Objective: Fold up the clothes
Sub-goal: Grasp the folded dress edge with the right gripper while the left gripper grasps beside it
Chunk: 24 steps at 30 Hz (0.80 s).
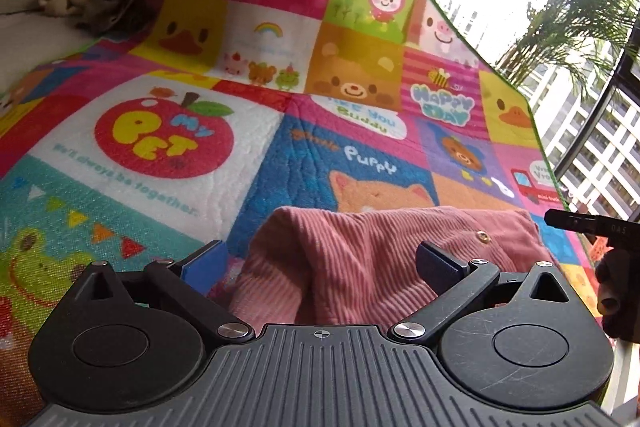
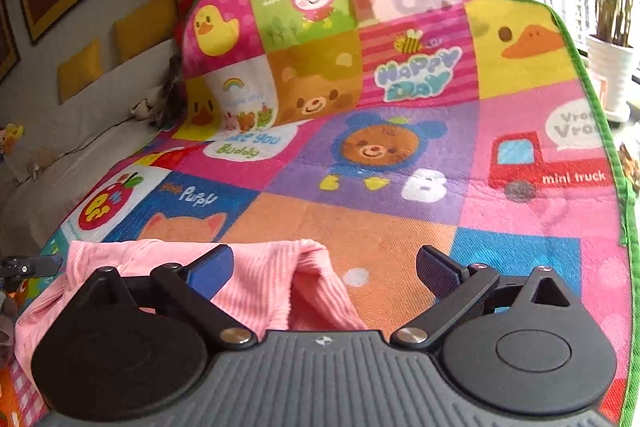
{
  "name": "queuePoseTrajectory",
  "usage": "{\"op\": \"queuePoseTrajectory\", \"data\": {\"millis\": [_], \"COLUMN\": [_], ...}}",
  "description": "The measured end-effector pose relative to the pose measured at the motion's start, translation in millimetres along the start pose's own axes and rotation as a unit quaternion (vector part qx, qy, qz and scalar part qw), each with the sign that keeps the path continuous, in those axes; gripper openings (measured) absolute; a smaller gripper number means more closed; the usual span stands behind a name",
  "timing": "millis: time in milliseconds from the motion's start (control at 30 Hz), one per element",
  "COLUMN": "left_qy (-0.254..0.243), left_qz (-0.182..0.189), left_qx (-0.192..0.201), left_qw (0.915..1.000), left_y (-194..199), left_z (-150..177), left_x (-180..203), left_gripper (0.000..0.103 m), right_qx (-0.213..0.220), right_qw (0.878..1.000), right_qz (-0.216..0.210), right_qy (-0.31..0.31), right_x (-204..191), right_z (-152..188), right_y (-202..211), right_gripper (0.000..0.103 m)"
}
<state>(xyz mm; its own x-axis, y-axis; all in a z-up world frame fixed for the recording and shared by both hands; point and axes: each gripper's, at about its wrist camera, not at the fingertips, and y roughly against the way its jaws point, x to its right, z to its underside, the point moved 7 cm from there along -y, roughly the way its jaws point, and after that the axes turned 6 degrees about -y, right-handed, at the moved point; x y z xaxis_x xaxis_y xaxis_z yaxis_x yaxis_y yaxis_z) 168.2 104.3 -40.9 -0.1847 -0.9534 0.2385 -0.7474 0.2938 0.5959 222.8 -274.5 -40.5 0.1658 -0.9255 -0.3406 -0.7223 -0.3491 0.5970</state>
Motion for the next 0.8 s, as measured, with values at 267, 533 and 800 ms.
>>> {"op": "queuePoseTrajectory", "data": {"millis": [267, 533, 800], "left_qy": [0.016, -0.038, -0.079], "left_qz": [0.009, -0.022, -0.014], "left_qx": [-0.009, -0.015, -0.015], "left_qw": [0.9998, 0.9989, 0.9966], "left_y": [-16, -32, -39], "left_z": [3, -6, -10], "left_x": [-19, -4, 12], "left_gripper": [0.102, 0.065, 0.03], "right_qx": [-0.027, -0.051, -0.031], "right_qw": [0.999, 0.992, 0.989], "right_qz": [-0.025, -0.061, -0.057], "right_qy": [0.01, 0.095, 0.132], "right_x": [-12, -48, -55], "right_z": [6, 12, 8], "right_y": [-24, -37, -35], "right_gripper": [0.098, 0.06, 0.019]}}
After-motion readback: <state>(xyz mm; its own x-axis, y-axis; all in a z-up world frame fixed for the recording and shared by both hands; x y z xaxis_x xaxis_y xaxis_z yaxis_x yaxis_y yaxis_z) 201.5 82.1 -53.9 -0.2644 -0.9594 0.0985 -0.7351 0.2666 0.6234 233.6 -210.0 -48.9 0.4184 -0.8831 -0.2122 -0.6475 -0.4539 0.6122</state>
